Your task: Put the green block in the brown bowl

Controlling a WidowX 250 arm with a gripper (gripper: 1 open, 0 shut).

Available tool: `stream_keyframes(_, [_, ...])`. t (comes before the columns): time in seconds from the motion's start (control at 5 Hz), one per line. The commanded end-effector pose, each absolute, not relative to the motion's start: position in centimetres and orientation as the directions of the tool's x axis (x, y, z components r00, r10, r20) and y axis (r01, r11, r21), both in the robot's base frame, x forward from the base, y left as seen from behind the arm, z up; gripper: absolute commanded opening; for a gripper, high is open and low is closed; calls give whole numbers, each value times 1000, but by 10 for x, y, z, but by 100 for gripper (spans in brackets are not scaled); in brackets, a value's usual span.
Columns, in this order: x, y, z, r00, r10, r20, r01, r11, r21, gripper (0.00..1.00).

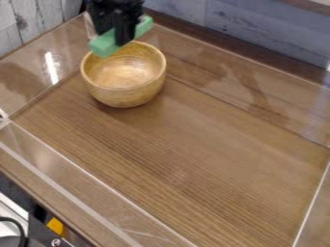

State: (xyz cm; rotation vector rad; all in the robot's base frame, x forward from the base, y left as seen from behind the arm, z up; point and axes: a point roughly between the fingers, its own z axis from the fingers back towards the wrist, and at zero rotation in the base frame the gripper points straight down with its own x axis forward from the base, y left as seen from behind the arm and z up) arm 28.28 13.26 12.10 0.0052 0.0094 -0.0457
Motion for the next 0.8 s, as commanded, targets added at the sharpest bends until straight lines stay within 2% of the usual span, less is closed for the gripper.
stream_keyframes(0.0, [278, 154, 117, 999, -49, 10, 49, 998, 31, 0])
stream_keyframes(0.2, [282, 161, 103, 999, -50, 1, 50, 998, 35, 0])
stream_keyframes(0.6, [306, 169, 88, 997, -72, -33, 73, 997, 37, 0])
